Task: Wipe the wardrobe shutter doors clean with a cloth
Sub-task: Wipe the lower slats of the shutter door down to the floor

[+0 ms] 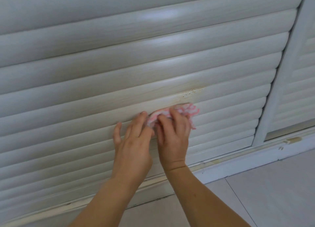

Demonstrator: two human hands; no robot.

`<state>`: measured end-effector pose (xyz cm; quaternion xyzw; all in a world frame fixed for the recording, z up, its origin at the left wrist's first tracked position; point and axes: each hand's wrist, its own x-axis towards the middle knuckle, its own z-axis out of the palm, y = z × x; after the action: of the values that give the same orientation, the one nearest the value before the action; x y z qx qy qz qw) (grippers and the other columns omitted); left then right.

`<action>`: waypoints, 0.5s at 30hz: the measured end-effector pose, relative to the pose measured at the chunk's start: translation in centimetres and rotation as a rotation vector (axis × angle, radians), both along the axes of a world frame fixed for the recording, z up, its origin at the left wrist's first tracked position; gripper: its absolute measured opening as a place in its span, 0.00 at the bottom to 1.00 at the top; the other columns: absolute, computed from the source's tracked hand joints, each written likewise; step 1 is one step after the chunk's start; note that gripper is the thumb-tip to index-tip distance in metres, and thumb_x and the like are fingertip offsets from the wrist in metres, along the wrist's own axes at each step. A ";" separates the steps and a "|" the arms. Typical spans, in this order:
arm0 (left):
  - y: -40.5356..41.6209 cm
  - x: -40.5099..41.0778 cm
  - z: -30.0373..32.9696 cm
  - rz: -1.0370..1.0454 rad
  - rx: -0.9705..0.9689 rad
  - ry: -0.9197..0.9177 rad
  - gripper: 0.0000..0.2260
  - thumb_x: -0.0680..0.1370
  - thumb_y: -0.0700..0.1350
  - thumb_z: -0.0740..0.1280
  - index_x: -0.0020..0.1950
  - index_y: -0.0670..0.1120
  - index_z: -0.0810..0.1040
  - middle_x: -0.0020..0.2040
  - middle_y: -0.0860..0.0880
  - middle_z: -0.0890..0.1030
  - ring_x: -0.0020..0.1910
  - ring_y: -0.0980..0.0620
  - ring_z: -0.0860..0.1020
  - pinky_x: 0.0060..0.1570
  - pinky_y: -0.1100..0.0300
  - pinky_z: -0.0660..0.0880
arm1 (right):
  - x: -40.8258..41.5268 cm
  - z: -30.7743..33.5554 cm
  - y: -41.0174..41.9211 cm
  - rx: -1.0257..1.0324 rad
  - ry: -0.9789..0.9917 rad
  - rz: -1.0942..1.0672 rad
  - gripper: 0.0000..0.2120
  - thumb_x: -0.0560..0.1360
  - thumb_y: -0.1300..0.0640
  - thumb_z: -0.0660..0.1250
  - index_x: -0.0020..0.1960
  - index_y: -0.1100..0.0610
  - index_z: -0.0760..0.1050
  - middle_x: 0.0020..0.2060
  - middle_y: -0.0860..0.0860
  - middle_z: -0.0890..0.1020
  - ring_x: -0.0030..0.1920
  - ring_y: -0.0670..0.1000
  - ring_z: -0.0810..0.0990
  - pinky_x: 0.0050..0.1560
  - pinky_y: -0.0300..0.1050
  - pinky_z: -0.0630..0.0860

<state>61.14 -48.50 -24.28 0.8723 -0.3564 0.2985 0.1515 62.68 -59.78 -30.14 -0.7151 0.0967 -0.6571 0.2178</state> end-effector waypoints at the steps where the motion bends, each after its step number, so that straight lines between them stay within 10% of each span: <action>1: 0.0 -0.1 0.3 0.010 -0.017 -0.003 0.23 0.63 0.38 0.46 0.47 0.48 0.77 0.65 0.45 0.74 0.62 0.52 0.69 0.64 0.46 0.54 | 0.2 0.0 0.5 -0.050 -0.004 0.010 0.07 0.75 0.57 0.67 0.53 0.54 0.75 0.60 0.55 0.71 0.56 0.60 0.72 0.63 0.48 0.66; 15: -0.7 0.2 0.5 0.065 -0.055 -0.056 0.18 0.59 0.35 0.49 0.39 0.50 0.72 0.66 0.44 0.72 0.67 0.48 0.64 0.64 0.46 0.52 | -0.7 4.4 -7.9 0.131 -0.153 -0.156 0.07 0.76 0.59 0.61 0.52 0.49 0.74 0.55 0.61 0.78 0.53 0.56 0.69 0.52 0.51 0.72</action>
<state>61.37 -49.23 -23.76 0.8702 -0.3237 0.3373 0.1555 61.98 -67.64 -25.72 -0.6374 0.1781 -0.7170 0.2190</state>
